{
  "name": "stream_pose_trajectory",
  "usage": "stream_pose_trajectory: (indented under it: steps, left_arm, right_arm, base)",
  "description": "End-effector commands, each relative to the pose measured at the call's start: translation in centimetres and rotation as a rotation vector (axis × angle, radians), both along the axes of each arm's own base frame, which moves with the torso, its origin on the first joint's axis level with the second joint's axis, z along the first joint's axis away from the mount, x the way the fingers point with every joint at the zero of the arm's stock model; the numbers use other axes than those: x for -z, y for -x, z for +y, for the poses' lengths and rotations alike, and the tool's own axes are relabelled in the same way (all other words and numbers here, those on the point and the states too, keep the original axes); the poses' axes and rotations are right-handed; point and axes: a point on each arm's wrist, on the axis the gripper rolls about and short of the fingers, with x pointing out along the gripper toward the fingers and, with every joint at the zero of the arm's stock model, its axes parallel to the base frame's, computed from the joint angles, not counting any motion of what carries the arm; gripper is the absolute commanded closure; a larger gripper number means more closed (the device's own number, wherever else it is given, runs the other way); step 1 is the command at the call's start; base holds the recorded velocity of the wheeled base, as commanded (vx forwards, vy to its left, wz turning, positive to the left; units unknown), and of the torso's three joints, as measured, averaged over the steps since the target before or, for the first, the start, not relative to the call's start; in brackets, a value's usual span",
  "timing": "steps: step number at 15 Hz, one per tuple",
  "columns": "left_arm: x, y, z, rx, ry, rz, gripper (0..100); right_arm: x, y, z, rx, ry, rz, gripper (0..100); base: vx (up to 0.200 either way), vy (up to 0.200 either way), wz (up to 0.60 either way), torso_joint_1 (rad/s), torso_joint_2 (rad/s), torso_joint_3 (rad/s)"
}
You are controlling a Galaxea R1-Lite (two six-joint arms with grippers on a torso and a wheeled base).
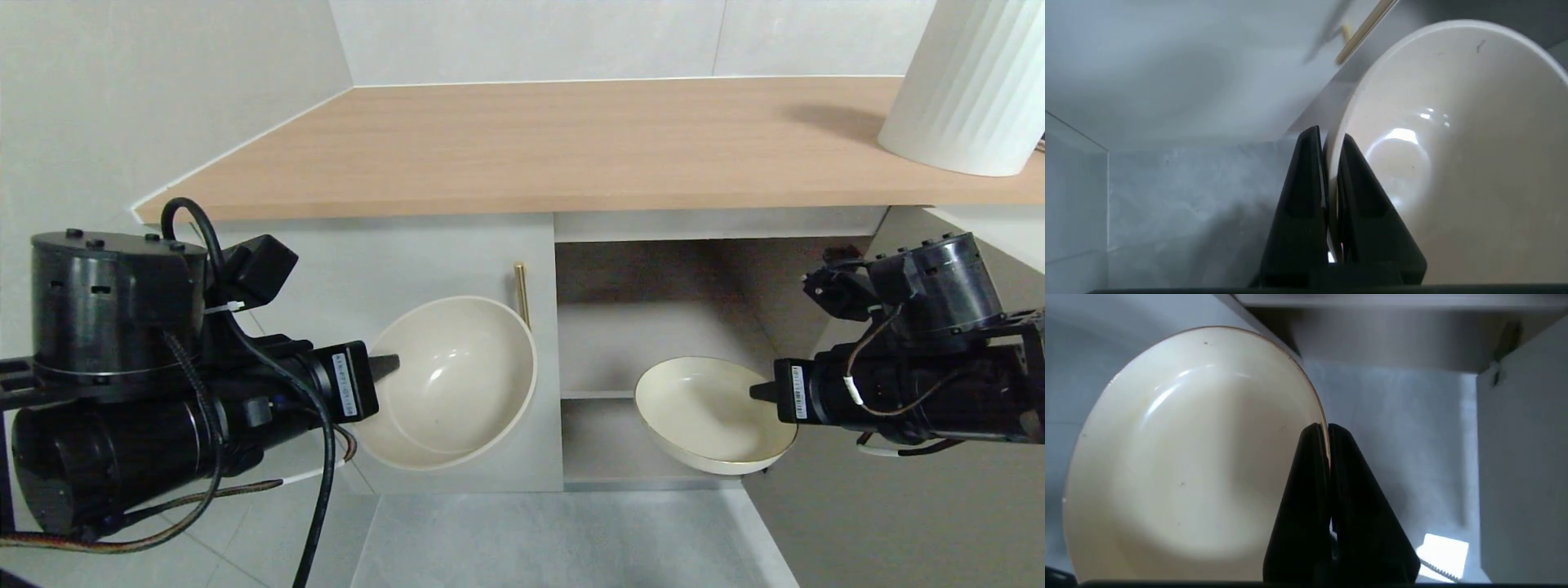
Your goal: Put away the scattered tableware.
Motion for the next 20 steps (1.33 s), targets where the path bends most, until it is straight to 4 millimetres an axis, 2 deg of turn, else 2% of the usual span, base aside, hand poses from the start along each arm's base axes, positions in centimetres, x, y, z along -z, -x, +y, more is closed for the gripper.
stream_pose_trajectory:
  steps: [1, 6, 9, 10, 13, 16, 19, 20]
  left_arm:
    - [0.1, -0.1, 0.0, -0.001, -0.002, 0.005, 100]
    - [0.1, -0.1, 0.0, -0.001, -0.002, 0.005, 100]
    - [0.3, -0.2, -0.1, 0.000, -0.008, 0.012, 100]
    - [0.5, -0.4, -0.2, 0.000, -0.011, 0.017, 100]
    - [0.6, -0.5, -0.3, 0.000, -0.014, 0.023, 100]
    - [0.6, -0.5, -0.3, 0.000, -0.014, 0.023, 100]
    - [0.7, -0.5, -0.3, -0.002, -0.014, 0.024, 100]
    - [0.7, -0.5, -0.3, -0.002, -0.014, 0.024, 100]
  right_arm:
    - [0.3, -0.2, 0.1, 0.003, 0.007, 0.011, 100]
    - [1.0, -1.0, 0.4, 0.017, 0.016, 0.006, 100]
    - [4.7, -4.1, 1.7, 0.104, 0.099, 0.016, 100]
    - [6.5, -5.5, 2.3, 0.135, 0.117, 0.014, 100]
    - [11.3, -9.1, 3.6, 0.258, 0.146, -0.088, 100]
    - [13.3, -11.7, 3.5, 0.310, 0.132, -0.127, 100]
    - [14.4, -14.6, 2.9, 0.392, 0.147, -0.155, 100]
    - [14.6, -15.1, 2.9, 0.402, 0.148, -0.160, 100]
  base:
    - [0.000, 0.000, 0.00, -0.149, 0.38, 0.207]
    - [0.000, 0.000, 0.00, -0.031, 0.08, 0.038]
    - [0.000, 0.000, 0.00, 0.000, 0.00, 0.000]
    - [0.000, 0.000, 0.00, 0.000, 0.00, 0.000]
    - [0.000, 0.000, 0.00, 0.000, 0.00, 0.000]
    - [0.000, 0.000, 0.00, 0.000, 0.00, 0.000]
    - [0.000, 0.000, 0.00, 0.000, 0.00, 0.000]
    - [0.000, 0.000, 0.00, 0.000, 0.00, 0.000]
